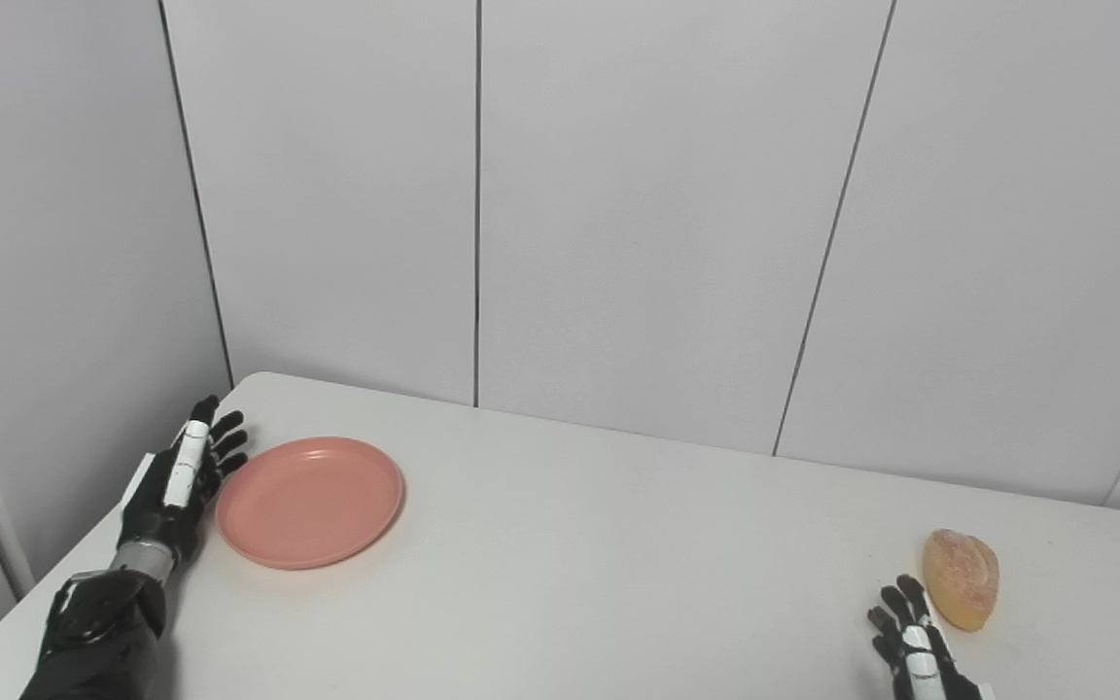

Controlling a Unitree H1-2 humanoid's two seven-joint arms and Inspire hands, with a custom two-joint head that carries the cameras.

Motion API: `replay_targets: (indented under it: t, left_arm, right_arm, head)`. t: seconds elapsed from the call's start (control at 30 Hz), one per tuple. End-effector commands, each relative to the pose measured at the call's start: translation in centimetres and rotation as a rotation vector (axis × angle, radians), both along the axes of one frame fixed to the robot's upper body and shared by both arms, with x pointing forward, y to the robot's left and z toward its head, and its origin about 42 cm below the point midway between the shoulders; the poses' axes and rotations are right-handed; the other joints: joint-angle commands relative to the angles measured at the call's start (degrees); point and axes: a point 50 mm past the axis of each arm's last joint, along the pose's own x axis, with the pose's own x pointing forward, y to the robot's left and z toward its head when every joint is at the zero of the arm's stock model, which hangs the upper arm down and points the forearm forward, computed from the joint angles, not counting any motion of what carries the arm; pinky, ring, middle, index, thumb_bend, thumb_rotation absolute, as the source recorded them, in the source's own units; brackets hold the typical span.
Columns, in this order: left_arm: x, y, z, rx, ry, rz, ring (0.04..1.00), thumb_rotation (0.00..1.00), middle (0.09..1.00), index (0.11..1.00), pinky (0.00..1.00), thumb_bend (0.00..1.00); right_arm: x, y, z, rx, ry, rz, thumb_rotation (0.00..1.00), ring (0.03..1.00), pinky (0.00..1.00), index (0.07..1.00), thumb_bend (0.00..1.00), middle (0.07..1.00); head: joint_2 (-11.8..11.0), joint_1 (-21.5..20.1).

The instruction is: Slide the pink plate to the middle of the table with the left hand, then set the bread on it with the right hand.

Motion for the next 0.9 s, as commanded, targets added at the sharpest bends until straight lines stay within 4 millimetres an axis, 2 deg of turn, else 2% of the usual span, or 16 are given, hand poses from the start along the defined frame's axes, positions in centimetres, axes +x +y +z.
replay_targets:
  t: [0.0, 0.17, 0.37, 0.5, 0.87]
  left_arm:
    - [2.0, 0.0, 4.0, 0.059, -0.117, -0.029, 0.908, 0.91, 0.916, 0.950, 0.90, 0.87]
    - [2.1, -0.7, 3.6, 0.051, -0.117, -0.049, 0.895, 0.91, 0.915, 0.973, 0.90, 0.88]
    - [2.3, -1.6, 2.8, 0.029, -0.108, -0.050, 0.891, 0.89, 0.896, 0.951, 0.91, 0.87]
    - [2.3, -2.0, 2.4, 0.026, -0.099, -0.055, 0.878, 0.89, 0.875, 0.956, 0.89, 0.90]
    - [2.8, -3.6, 1.7, -0.005, -0.091, -0.112, 0.910, 0.89, 0.900, 0.961, 0.93, 0.89]
  right_arm:
    - [-1.4, 0.2, -2.4, 0.017, 0.090, -0.011, 0.95, 0.936, 0.96, 0.971, 0.71, 0.954]
    - [-1.4, 0.3, -2.3, 0.018, 0.093, -0.012, 0.95, 0.935, 0.96, 0.970, 0.70, 0.951]
    - [-1.4, 0.4, -2.2, 0.018, 0.096, -0.012, 0.95, 0.935, 0.96, 0.971, 0.70, 0.950]
    - [-1.5, 0.4, -2.1, 0.019, 0.094, -0.010, 0.95, 0.931, 0.96, 0.973, 0.71, 0.952]
    - [-1.6, 0.7, -1.8, 0.019, 0.085, -0.005, 0.95, 0.930, 0.95, 0.977, 0.69, 0.951]
  head:
    - [0.03, 0.08]
    - [0.34, -0.20]
    - [0.52, -0.44]
    - [0.83, -0.56]
    - [1.45, -1.10]
